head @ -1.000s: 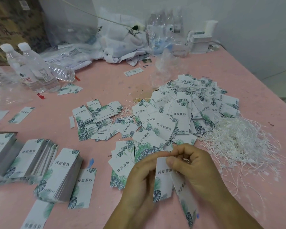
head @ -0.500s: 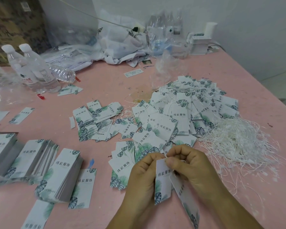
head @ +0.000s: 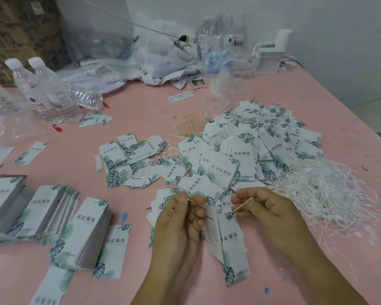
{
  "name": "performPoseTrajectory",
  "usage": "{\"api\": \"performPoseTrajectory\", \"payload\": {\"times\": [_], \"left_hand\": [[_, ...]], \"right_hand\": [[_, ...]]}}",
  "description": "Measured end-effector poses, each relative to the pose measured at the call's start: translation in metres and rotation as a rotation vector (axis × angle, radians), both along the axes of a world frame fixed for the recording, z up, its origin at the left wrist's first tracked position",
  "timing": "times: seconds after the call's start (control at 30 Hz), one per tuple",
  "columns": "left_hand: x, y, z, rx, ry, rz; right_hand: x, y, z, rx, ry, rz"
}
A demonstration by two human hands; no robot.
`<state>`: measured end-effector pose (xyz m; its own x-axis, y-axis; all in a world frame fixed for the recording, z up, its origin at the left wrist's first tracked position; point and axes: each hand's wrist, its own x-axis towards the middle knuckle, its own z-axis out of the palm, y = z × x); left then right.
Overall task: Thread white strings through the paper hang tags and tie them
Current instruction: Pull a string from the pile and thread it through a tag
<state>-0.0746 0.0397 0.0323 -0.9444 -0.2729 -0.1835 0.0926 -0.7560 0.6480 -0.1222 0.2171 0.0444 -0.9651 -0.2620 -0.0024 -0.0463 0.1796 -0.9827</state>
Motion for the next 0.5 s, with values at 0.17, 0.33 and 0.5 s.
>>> {"api": "performPoseTrajectory", "payload": {"times": [0.17, 0.33, 0.5], "left_hand": [[0.000, -0.005, 0.000, 0.024, -0.006, -0.006], [0.000, -0.007, -0.011, -0.099, 0.009, 0.027], [0.003, -0.006, -0.012, -0.208, 0.015, 0.061]], "right_hand": [[0.006, 0.000, 0.008, 0.036, 0.105, -0.032], [0.004, 0.005, 0.013, 0.044, 0.092, 0.011], [-0.001, 0.009, 0.020, -0.218, -0.068, 0.079]]}}
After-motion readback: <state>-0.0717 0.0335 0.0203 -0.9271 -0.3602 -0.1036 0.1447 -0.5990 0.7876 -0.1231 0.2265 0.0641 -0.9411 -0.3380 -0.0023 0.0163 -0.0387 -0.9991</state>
